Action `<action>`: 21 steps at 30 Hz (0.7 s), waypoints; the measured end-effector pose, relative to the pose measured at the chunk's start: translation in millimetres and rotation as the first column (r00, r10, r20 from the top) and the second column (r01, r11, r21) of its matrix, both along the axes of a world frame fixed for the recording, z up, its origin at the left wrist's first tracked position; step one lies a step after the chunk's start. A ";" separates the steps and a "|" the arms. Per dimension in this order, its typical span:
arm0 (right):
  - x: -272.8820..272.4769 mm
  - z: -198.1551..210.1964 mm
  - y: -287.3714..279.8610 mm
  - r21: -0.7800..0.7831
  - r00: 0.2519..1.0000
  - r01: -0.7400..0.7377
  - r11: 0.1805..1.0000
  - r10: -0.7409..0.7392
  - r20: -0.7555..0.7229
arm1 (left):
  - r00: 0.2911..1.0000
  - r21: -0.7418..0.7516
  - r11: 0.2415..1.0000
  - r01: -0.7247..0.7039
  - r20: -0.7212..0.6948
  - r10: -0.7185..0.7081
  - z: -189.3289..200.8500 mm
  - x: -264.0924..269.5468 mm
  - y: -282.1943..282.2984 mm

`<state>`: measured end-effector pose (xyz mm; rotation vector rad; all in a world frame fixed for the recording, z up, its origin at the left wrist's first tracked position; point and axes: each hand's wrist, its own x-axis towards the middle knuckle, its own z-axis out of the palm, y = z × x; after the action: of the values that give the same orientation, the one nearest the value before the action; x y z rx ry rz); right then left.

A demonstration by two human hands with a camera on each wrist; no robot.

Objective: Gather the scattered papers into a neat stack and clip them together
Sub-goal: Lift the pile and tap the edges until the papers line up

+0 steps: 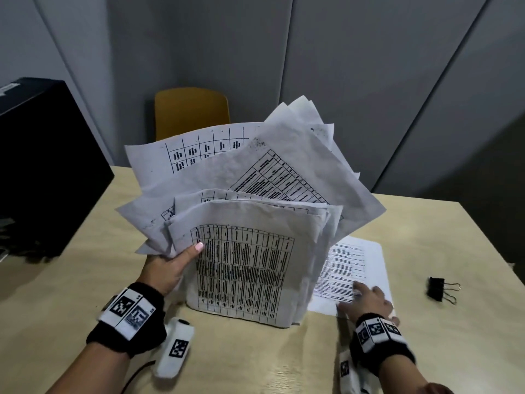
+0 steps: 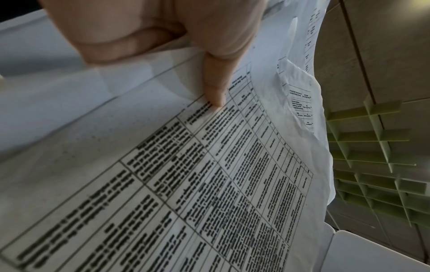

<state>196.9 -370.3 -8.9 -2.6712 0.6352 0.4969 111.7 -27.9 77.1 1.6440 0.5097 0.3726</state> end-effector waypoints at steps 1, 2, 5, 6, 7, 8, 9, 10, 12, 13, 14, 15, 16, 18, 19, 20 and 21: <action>1.5 -0.4 -2.0 -0.004 0.999 -0.037 0.999 0.037 -0.001 | 1.000 0.000 1.000 0.001 0.003 -0.001 0.5 0.2 -0.1; 1.9 -1.3 -4.9 -0.009 0.999 -0.030 1.000 0.030 0.012 | 1.000 0.001 1.000 0.003 0.005 -0.003 1.0 0.4 -0.2; -5.7 -3.7 -10.6 0.031 0.963 0.234 0.972 -0.236 0.126 | 1.000 0.005 1.000 0.003 0.002 -0.003 1.3 -0.1 -0.5; -9.5 -1.9 -9.5 0.052 0.942 0.306 0.950 -0.311 0.131 | 1.000 0.002 1.000 0.000 0.006 0.000 1.0 -0.1 -0.2; -13.3 0.2 -7.7 0.054 0.934 0.336 0.940 -0.340 0.115 | 1.000 0.002 1.000 -0.001 0.007 0.001 0.4 -0.4 -0.1; -15.0 3.4 -6.0 0.060 0.934 0.337 0.939 -0.342 0.104 | 1.000 0.002 1.000 0.001 0.005 -0.001 0.7 -0.3 -0.6; -13.3 4.0 -5.7 0.076 0.935 0.335 0.939 -0.341 0.100 | 1.000 0.000 1.000 0.005 0.006 -0.005 0.8 -0.5 -0.8; -9.8 3.3 -6.1 0.109 0.931 0.340 0.934 -0.351 0.099 | 1.000 -0.006 1.000 0.006 0.005 -0.006 1.1 -0.6 -0.8; -2.5 1.8 -6.6 0.250 0.901 0.384 0.889 -0.420 0.112 | 1.000 -0.030 1.000 0.004 0.007 -0.004 2.4 -1.5 -1.8; 0.7 -0.3 -6.5 0.346 0.875 0.400 0.848 -0.466 0.132 | 1.000 -0.037 0.999 0.002 0.007 -0.002 3.1 -2.1 -2.4; 3.0 0.6 -4.5 0.449 0.844 0.402 0.798 -0.513 0.155 | 1.000 -0.044 0.999 0.004 0.008 -0.004 4.7 -2.9 -2.9; 6.2 1.3 -1.7 0.561 0.816 0.375 0.738 -0.550 0.179 | 1.000 -0.051 0.999 0.007 0.004 -0.007 5.9 -3.5 -3.7; 9.0 4.5 4.0 0.655 0.805 0.306 0.690 -0.556 0.209 | 1.000 -0.055 0.998 0.011 0.001 -0.011 7.9 -4.2 -4.2; 15.8 14.4 20.4 0.791 0.825 0.090 0.606 -0.489 0.281 | 1.000 -0.052 0.999 0.010 -0.012 -0.011 9.4 -5.1 -4.4; 20.8 22.2 28.1 0.819 0.833 -0.035 0.573 -0.436 0.341 | 1.000 -0.044 0.999 0.005 -0.023 -0.006 10.4 -5.8 -4.2; 27.7 33.5 36.0 0.829 0.836 -0.138 0.542 -0.385 0.391 | 0.999 -0.039 0.999 0.006 -0.032 -0.008 10.9 -6.2 -3.6; 33.2 47.9 42.3 0.828 0.838 -0.235 0.509 -0.324 0.438 | 0.999 -0.034 0.999 0.003 -0.031 -0.005 11.4 -6.5 -3.6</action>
<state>230.0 -328.0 39.0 -1.6433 0.1652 -0.0372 105.3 -31.4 88.5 1.6198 0.5336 0.3338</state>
